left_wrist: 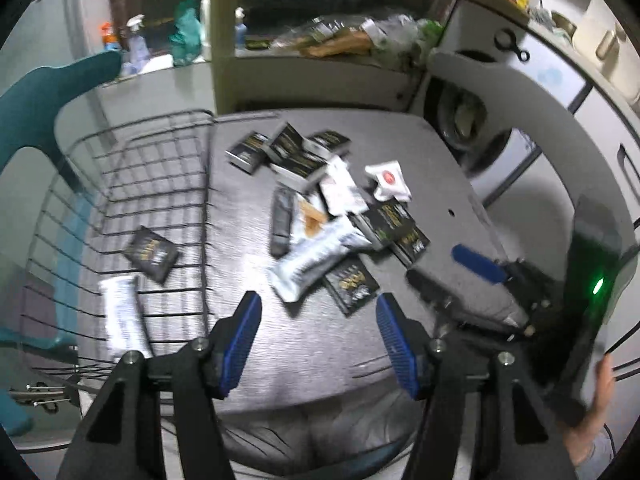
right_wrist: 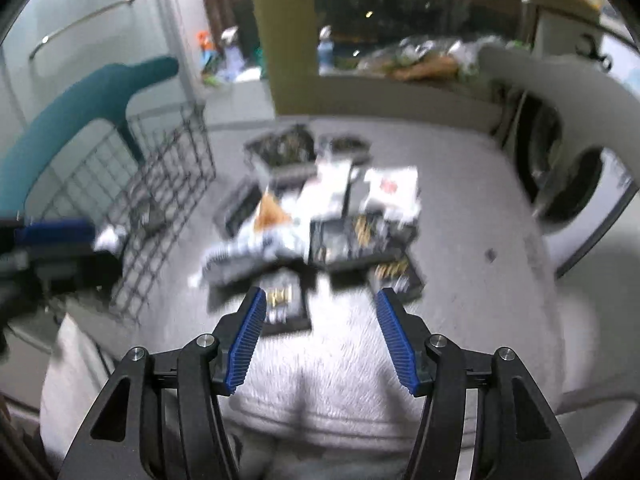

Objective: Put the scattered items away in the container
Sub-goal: 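Grasp a white snack wrapper with the left gripper while the right grasps a black Face pack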

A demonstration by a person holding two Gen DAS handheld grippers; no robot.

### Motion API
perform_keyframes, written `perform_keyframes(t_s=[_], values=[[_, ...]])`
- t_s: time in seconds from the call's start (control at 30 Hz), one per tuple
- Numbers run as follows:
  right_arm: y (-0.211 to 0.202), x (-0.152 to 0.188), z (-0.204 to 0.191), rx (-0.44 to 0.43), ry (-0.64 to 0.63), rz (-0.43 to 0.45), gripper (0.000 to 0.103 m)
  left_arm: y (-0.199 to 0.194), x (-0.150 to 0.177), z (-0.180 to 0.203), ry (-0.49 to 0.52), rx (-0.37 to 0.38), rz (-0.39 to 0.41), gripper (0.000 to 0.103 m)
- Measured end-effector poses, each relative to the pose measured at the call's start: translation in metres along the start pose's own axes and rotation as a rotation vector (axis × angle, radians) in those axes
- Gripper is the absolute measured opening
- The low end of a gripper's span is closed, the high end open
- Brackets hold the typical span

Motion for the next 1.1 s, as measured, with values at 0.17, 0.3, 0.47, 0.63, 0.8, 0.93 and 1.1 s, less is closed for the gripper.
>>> perform_keyframes(t_s=[0.17,0.3,0.47,0.63,0.8,0.93,1.1], values=[[0.042,0.006,-0.016,-0.031,-0.071,-0.036,0.058,0.017,-0.004,-0.002,-0.019,-0.021,-0.030,0.065],[0.068,-0.007,-0.022,-0.031,-0.076,-0.048,0.058,0.028,-0.001,-0.006,-0.006,-0.036,-0.051,0.065],[0.090,-0.012,-0.021,-0.039,-0.076,-0.080,0.058,0.040,-0.003,-0.007,-0.002,-0.032,-0.070,0.065],[0.080,-0.003,0.001,-0.028,-0.036,-0.085,0.049,0.055,-0.011,-0.003,0.009,-0.031,-0.083,0.065],[0.059,0.012,0.031,0.022,0.039,-0.101,0.049,0.076,-0.018,0.008,0.045,-0.043,-0.095,0.065],[0.050,0.021,0.048,0.036,0.089,-0.102,0.049,0.100,-0.021,0.019,0.096,-0.082,-0.107,0.065],[0.048,0.025,0.052,0.013,0.108,-0.101,0.049,0.130,-0.023,0.023,0.157,-0.121,-0.135,0.065]])
Point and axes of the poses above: each gripper's, at about its wrist camera, not at the fingertips, and y roughly the way its jaws point, z to its right, x to its underside, the point moved 4 cm from there along y, roughly the way its jaws point, and after that the axes turned 10 degrees about -z, right-handed, at the moved point
